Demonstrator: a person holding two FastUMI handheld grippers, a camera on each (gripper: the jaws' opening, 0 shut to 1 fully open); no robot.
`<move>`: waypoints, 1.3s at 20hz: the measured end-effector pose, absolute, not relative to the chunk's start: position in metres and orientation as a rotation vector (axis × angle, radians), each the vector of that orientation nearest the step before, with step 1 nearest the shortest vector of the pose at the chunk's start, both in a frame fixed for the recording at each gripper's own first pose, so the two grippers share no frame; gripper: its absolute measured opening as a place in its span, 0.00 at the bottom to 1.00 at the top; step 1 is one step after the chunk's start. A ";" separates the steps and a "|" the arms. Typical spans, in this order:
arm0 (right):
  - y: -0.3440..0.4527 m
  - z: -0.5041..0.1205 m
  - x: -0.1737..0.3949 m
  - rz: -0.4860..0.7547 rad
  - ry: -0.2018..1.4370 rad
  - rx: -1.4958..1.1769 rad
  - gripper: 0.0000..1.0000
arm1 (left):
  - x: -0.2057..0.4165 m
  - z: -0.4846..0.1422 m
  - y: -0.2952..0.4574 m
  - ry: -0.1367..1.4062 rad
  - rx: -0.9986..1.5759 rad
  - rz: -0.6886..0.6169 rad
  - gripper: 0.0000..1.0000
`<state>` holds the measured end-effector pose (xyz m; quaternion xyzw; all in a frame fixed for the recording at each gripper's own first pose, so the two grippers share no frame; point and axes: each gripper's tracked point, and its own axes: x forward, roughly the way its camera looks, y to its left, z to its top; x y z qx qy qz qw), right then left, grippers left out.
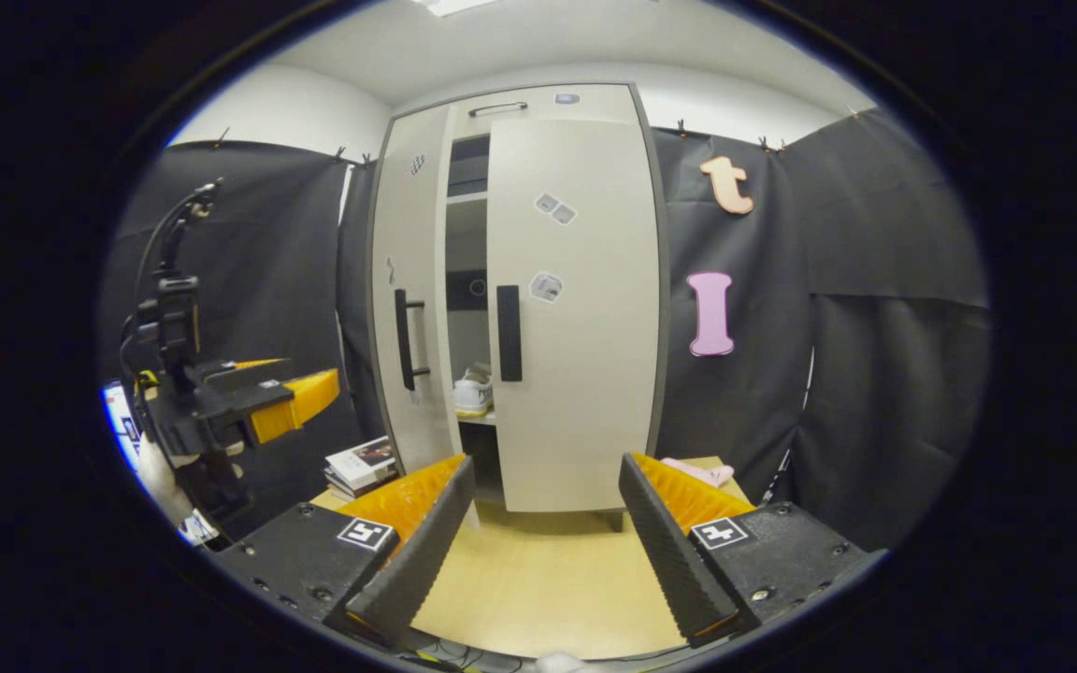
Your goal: Grab one shoe with the right hand and put it into the shoe cabinet, grab the other shoe with the left hand and put it into the shoe cabinet; then close the right door with the right hand and the left door with the left hand.
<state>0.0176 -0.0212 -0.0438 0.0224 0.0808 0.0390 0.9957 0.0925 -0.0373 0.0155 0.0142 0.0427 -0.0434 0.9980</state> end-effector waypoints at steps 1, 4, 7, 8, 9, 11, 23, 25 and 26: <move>-0.020 -0.044 0.018 0.079 0.161 0.042 1.00 | 0.085 0.014 -0.038 0.092 0.025 -0.087 0.96; -0.020 -0.041 0.018 0.071 0.152 0.039 1.00 | 0.066 0.016 -0.032 0.094 0.019 -0.076 0.96; -0.023 -0.039 0.015 0.050 0.147 0.045 1.00 | 0.054 0.018 -0.022 0.087 0.015 -0.058 0.96; -0.022 -0.039 0.014 0.045 0.147 0.043 0.99 | 0.050 0.018 -0.019 0.083 0.022 -0.050 0.96; -0.022 -0.038 0.014 0.040 0.145 0.037 1.00 | 0.047 0.016 -0.017 0.081 0.027 -0.046 0.96; -0.020 -0.037 0.013 0.033 0.143 0.031 1.00 | 0.041 0.012 -0.019 0.091 0.021 -0.052 0.96; -0.011 -0.035 0.000 0.019 0.142 0.031 1.00 | 0.027 0.010 -0.009 0.091 -0.013 -0.054 1.00; -0.013 -0.035 0.000 0.014 0.140 0.024 1.00 | 0.024 0.009 -0.007 0.092 -0.013 -0.051 0.96; -0.013 -0.035 0.000 0.011 0.140 0.026 1.00 | 0.024 0.009 -0.008 0.093 -0.015 -0.052 0.96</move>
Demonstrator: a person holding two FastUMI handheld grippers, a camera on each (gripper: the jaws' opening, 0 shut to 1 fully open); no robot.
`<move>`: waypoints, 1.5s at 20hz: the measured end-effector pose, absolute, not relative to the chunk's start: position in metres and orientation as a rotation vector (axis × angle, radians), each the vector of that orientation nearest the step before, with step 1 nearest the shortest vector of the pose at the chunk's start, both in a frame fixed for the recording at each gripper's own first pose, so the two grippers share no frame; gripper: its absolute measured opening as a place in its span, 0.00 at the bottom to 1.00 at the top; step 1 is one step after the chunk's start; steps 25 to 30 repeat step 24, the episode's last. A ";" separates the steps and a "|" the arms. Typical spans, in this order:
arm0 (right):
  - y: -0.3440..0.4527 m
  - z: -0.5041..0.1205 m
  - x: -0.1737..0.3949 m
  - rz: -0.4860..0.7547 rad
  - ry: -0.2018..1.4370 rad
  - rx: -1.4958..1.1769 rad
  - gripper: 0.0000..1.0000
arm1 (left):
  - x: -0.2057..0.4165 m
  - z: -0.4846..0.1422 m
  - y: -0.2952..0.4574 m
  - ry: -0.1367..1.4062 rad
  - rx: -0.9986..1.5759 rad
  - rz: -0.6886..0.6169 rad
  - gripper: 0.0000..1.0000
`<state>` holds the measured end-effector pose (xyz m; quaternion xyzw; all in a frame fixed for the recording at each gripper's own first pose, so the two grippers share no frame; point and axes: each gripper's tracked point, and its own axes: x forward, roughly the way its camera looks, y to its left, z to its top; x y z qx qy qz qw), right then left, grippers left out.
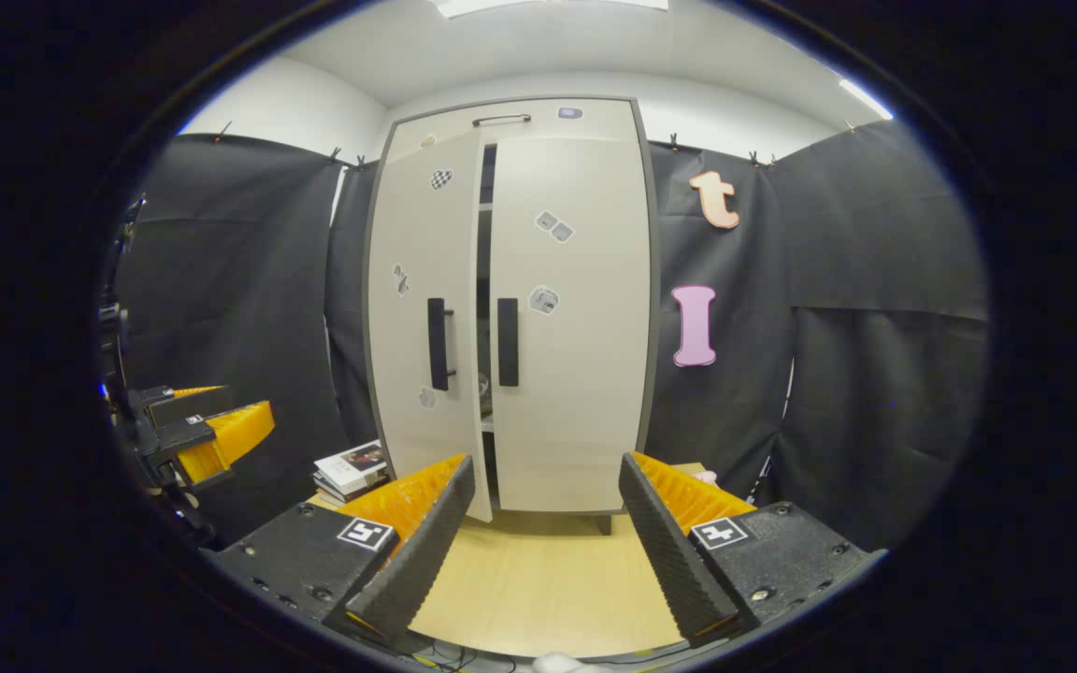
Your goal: Grab one shoe with the right hand and put it into the shoe cabinet, grab the other shoe with the left hand and put it into the shoe cabinet; then close the right door with the right hand and the left door with the left hand.
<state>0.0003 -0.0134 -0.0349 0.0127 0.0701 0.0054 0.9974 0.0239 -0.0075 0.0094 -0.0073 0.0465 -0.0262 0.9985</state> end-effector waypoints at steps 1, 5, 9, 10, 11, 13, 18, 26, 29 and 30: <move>-0.013 -0.035 0.000 0.013 0.142 0.027 1.00 | 0.024 0.009 -0.006 0.093 -0.014 -0.050 0.96; -0.012 -0.037 0.001 0.016 0.147 0.032 1.00 | 0.021 0.012 -0.006 0.092 -0.015 -0.053 0.96; -0.014 -0.036 -0.002 0.013 0.147 0.038 1.00 | 0.020 0.014 -0.006 0.088 -0.014 -0.055 1.00; -0.016 -0.034 -0.002 0.011 0.142 0.036 1.00 | 0.021 0.016 -0.007 0.086 -0.015 -0.058 0.96; -0.017 -0.034 -0.002 0.006 0.141 0.033 1.00 | 0.021 0.016 -0.007 0.084 -0.015 -0.057 1.00; -0.020 -0.032 -0.004 0.000 0.133 0.030 1.00 | 0.021 0.017 -0.009 0.083 -0.016 -0.064 0.96; -0.022 -0.034 -0.007 -0.006 0.133 0.022 1.00 | 0.016 0.016 -0.008 0.086 -0.009 -0.067 0.96; -0.017 -0.035 -0.012 -0.003 0.130 0.028 1.00 | 0.007 0.016 -0.001 0.091 -0.007 -0.060 0.96; -0.017 -0.035 -0.012 -0.003 0.130 0.028 1.00 | 0.007 0.016 -0.001 0.091 -0.007 -0.060 0.96; -0.017 -0.035 -0.012 -0.003 0.130 0.028 1.00 | 0.007 0.016 -0.001 0.091 -0.007 -0.060 0.96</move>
